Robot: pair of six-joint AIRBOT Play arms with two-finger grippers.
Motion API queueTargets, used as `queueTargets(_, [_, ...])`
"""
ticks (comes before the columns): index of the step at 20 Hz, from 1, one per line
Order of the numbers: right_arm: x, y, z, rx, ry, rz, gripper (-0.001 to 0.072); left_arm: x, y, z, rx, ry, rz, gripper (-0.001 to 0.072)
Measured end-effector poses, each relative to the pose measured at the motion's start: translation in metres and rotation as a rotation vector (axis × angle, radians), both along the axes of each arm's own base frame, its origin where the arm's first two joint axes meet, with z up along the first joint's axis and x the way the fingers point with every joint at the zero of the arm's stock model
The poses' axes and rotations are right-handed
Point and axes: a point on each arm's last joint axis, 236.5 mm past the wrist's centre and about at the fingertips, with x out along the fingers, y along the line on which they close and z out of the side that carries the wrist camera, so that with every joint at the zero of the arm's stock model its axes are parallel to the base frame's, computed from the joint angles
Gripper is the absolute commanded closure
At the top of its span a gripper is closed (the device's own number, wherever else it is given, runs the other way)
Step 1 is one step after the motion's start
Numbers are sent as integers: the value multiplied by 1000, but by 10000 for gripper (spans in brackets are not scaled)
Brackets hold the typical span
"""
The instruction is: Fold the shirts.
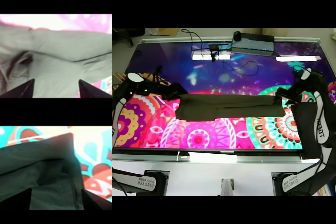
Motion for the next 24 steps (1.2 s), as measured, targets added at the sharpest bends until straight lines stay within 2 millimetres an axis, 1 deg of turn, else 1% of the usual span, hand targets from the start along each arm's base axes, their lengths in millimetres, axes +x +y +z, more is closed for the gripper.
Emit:
queueTargets(2, [-5, -14, -1, 52, 14, -54, 21, -1, -1, 24, -9, -42, -14, 62])
queueTargets(4, [-7, -14, -7, 127, 33, -97, 20, -3, -5, 47, -16, -86, -24, 62])
queueTargets(5, [-7, -13, -11, 155, 41, -111, 19, -5, -9, 57, -16, -105, -34, 62])
queueTargets(7, [-8, -3, -22, 219, 66, -121, 18, -10, -19, 74, -21, -138, -58, 62])
queueTargets(10, [-8, 12, -32, 304, 98, -129, 24, -18, -35, 91, -21, -174, -95, 62])
queueTargets(11, [-9, 20, -35, 335, 111, -130, 51, -21, -41, 94, -22, -180, -109, 62])
queueTargets(12, [-10, 26, -37, 359, 124, -129, 160, -24, -47, 96, -24, -185, -123, 66])
queueTargets(13, [-12, 29, -41, 364, 137, -125, 428, -27, -54, 98, -26, -188, -138, 130])
queueTargets(14, [-15, 31, -47, 361, 156, -117, 669, -30, -61, 99, -29, -190, -155, 255])
queueTargets(15, [-16, 37, -50, 370, 169, -111, 682, -32, -68, 99, -30, -190, -171, 462])
queueTargets(16, [-16, 39, -50, 364, 168, -100, 683, -36, -78, 98, -32, -187, -192, 629])
queueTargets(17, [-16, 42, -48, 368, 166, -92, 684, -40, -88, 96, -35, -183, -215, 668])
queueTargets(19, [-15, 48, -37, 371, 144, -65, 684, -45, -112, 85, -37, -172, -251, 668])
queueTargets(20, [-13, 52, -23, 382, 121, -49, 684, -49, -127, 75, -41, -155, -265, 668])
queueTargets(21, [-9, 58, 0, 408, 78, -39, 684, -52, -143, 65, -47, -133, -266, 669])
queueTargets(22, [-8, 63, 19, 423, 51, -27, 684, -54, -161, 53, -55, -106, -261, 669])
queueTargets(23, [-12, 68, 39, 429, 34, -6, 684, -55, -180, 41, -69, -84, -248, 669])
queueTargets(24, [-15, 73, 64, 445, 3, 11, 684, -54, -200, 28, -89, -65, -229, 669])
